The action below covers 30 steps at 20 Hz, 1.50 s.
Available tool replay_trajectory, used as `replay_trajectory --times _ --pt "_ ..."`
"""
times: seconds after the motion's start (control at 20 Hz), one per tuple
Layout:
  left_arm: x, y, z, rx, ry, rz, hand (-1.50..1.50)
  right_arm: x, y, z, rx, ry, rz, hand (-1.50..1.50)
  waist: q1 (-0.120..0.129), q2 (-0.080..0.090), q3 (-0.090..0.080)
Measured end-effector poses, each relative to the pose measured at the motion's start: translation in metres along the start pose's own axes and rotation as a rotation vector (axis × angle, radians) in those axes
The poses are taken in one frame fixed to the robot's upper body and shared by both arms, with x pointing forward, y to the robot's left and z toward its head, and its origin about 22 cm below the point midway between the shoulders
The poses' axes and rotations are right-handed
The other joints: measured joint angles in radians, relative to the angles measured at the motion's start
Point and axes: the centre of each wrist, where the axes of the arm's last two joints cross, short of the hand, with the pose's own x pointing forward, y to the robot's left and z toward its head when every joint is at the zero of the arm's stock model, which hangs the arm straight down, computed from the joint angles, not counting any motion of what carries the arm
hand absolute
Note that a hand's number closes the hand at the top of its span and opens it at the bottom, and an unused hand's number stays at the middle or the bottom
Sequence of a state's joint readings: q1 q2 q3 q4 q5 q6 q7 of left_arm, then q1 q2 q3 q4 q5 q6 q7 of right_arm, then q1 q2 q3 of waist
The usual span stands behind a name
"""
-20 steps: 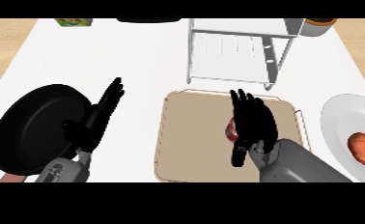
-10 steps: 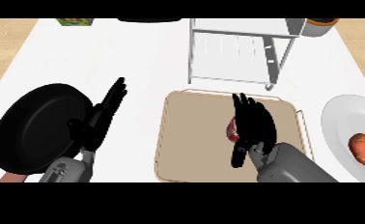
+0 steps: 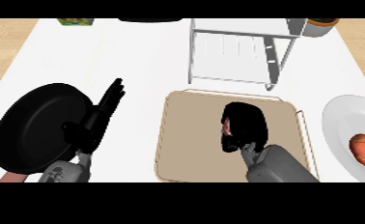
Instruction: Pick the can from the tray and place it in the tiered basket
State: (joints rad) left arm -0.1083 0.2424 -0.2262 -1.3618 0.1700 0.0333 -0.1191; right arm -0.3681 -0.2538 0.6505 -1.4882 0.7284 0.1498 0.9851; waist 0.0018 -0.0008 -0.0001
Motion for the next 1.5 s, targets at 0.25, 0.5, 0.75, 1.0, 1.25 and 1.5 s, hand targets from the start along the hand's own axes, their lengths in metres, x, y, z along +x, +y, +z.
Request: replay_trajectory --times 0.25,0.5,0.75,1.0,1.25,1.5 --pt "0.001 0.002 -0.004 -0.005 0.007 0.002 0.00 0.013 -0.001 -0.004 -0.033 -0.015 0.000 1.50 0.000 0.000 0.000" --pt "0.006 0.003 -0.006 0.002 0.006 0.007 0.00 -0.017 -0.015 -0.008 -0.096 -0.016 0.005 1.50 -0.003 0.000 0.000" --pt "0.005 0.002 -0.004 0.018 -0.003 0.015 0.00 -0.136 -0.063 -0.040 -0.163 0.022 0.030 1.50 -0.025 0.005 0.004" --pt "0.002 0.005 -0.001 0.018 0.000 0.001 0.00 -0.221 -0.119 -0.048 -0.263 -0.046 -0.150 1.50 -0.021 0.006 0.005" --pt "0.002 0.006 -0.001 0.009 -0.002 0.004 0.00 -0.256 -0.161 -0.046 -0.370 -0.211 -0.385 1.50 -0.010 0.003 0.003" --pt "-0.001 0.006 -0.005 0.000 -0.002 0.001 0.00 -0.265 -0.216 -0.041 -0.432 -0.326 -0.444 1.50 0.001 0.003 0.001"
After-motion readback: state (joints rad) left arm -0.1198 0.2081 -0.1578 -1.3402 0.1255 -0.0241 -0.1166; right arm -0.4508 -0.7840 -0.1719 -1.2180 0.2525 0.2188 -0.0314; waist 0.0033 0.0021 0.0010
